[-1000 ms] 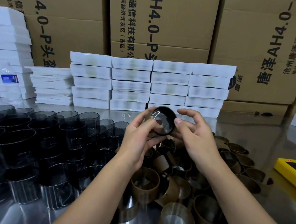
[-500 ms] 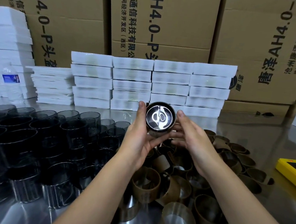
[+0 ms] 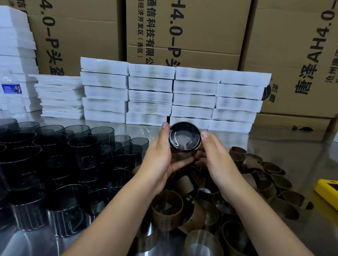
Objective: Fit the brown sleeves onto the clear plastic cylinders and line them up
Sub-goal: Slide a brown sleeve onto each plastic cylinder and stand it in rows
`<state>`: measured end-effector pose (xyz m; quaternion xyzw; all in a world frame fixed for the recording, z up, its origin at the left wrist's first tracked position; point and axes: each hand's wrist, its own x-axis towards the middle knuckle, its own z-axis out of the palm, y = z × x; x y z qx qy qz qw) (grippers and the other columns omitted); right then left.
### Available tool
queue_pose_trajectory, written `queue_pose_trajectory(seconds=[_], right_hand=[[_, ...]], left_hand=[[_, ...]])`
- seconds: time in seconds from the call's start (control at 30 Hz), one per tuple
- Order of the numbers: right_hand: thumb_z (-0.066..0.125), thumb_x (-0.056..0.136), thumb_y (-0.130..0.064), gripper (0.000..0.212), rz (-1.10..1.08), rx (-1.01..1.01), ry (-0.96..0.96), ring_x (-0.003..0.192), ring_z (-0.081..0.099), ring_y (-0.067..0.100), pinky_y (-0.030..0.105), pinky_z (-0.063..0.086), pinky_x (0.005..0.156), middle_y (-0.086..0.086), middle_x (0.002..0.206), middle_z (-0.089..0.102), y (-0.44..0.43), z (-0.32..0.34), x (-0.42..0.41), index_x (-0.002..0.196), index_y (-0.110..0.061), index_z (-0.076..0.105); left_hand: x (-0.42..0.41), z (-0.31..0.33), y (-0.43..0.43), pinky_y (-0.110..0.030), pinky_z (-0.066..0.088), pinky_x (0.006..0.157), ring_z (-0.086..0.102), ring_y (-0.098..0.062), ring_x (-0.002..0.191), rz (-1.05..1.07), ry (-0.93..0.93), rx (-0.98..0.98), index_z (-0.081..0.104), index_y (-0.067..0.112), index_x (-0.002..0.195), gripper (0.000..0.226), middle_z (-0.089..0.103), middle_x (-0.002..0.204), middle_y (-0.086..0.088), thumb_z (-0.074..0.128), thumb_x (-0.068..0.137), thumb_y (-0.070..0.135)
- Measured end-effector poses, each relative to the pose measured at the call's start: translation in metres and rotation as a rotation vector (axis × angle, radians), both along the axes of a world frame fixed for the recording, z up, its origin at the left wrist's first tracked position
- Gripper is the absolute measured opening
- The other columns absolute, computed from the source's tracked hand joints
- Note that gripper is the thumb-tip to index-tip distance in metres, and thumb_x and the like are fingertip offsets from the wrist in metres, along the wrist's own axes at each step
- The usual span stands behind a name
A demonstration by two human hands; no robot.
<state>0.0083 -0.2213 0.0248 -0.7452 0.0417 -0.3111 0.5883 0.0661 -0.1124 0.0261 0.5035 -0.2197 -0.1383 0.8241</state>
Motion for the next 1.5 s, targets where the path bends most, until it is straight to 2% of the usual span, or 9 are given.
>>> queue_pose_trajectory(seconds=[0.4, 0.63, 0.87, 1.0, 1.2, 1.27, 1.3, 1.37, 1.5], right_hand=[[0.031, 0.103, -0.025, 0.033, 0.014, -0.020, -0.007, 0.075, 0.057, -0.019, 0.001, 0.042, 0.066, -0.021, 0.092, 0.063, 0.005, -0.001, -0.001, 0.093, -0.038, 0.059], [0.063, 0.082, 0.000, 0.039, 0.257, 0.551, -0.026, 0.039, 0.040, 0.004, 0.016, 0.034, 0.036, -0.003, 0.057, 0.054, -0.013, 0.022, -0.004, 0.118, -0.013, 0.054], [0.052, 0.090, 0.003, 0.039, -0.306, -0.117, 0.093, 0.069, 0.060, 0.018, 0.025, 0.057, 0.063, 0.003, 0.092, 0.053, -0.087, 0.050, 0.033, 0.126, -0.009, 0.044], [0.052, 0.088, -0.002, 0.046, -0.320, -0.484, 0.387, 0.099, 0.050, 0.022, 0.027, 0.041, 0.074, 0.002, 0.109, 0.048, -0.117, 0.041, 0.061, 0.130, -0.015, 0.038], [0.043, 0.085, 0.005, 0.041, -0.300, -0.561, 0.511, 0.099, 0.051, 0.034, 0.038, 0.044, 0.075, 0.023, 0.119, 0.051, -0.120, 0.033, 0.098, 0.126, 0.002, 0.042], [0.040, 0.078, 0.013, 0.023, -0.284, -0.565, 0.511, 0.123, 0.032, 0.037, 0.041, 0.045, 0.071, 0.030, 0.093, 0.052, -0.115, 0.032, 0.110, 0.096, 0.010, 0.053], [0.038, 0.073, 0.016, 0.016, -0.278, -0.581, 0.515, 0.083, 0.025, 0.019, 0.034, 0.039, 0.061, 0.023, 0.077, 0.046, -0.111, 0.031, 0.115, 0.075, 0.005, 0.050], [0.039, 0.070, 0.015, 0.022, -0.264, -0.627, 0.533, 0.068, 0.037, 0.023, 0.028, 0.030, 0.054, 0.012, 0.068, 0.041, -0.108, 0.027, 0.125, 0.061, -0.006, 0.041], [0.046, 0.075, 0.007, 0.018, -0.237, -0.674, 0.585, 0.078, 0.046, 0.024, 0.026, 0.036, 0.058, 0.004, 0.072, 0.048, -0.106, 0.016, 0.133, 0.071, -0.009, 0.052]], left_hand=[[-0.001, -0.001, -0.003, -0.028, 0.057, 0.055, 0.074, -0.021, 0.073, 0.068, 0.054, 0.040, 0.062, 0.004, 0.112, 0.050, 0.072, 0.095, -0.017, 0.032, 0.102, 0.044], [0.002, -0.001, 0.001, -0.031, 0.059, 0.067, 0.070, -0.023, 0.094, 0.146, 0.029, 0.069, 0.058, 0.012, 0.111, 0.037, 0.069, 0.109, -0.010, 0.036, 0.102, 0.041], [-0.003, 0.005, 0.002, -0.027, 0.058, 0.068, 0.067, -0.012, 0.088, 0.138, 0.055, 0.109, 0.051, 0.023, 0.118, 0.025, 0.066, 0.101, -0.001, 0.039, 0.102, 0.038], [-0.006, 0.009, 0.003, -0.027, 0.057, 0.067, 0.067, -0.011, 0.078, 0.130, 0.071, 0.096, 0.053, 0.029, 0.098, 0.012, 0.068, 0.095, -0.003, 0.042, 0.102, 0.032], [-0.007, 0.010, 0.001, -0.022, 0.052, 0.056, 0.065, -0.010, 0.069, 0.118, 0.054, 0.085, 0.054, 0.028, 0.097, 0.013, 0.068, 0.085, -0.002, 0.043, 0.101, 0.025], [-0.008, 0.010, 0.002, -0.021, 0.051, 0.054, 0.064, -0.010, 0.067, 0.114, 0.048, 0.079, 0.054, 0.028, 0.096, 0.013, 0.068, 0.083, -0.002, 0.042, 0.101, 0.025], [-0.008, 0.011, 0.002, -0.021, 0.050, 0.054, 0.064, -0.009, 0.066, 0.115, 0.049, 0.073, 0.054, 0.028, 0.096, 0.013, 0.067, 0.082, -0.003, 0.042, 0.101, 0.025], [-0.008, 0.011, 0.002, -0.021, 0.050, 0.053, 0.063, -0.008, 0.064, 0.113, 0.047, 0.065, 0.054, 0.028, 0.096, 0.014, 0.067, 0.081, -0.002, 0.042, 0.101, 0.024], [-0.010, 0.013, 0.001, -0.020, 0.050, 0.051, 0.062, -0.006, 0.058, 0.085, 0.035, 0.045, 0.055, 0.026, 0.094, 0.014, 0.066, 0.076, -0.001, 0.043, 0.100, 0.025]])
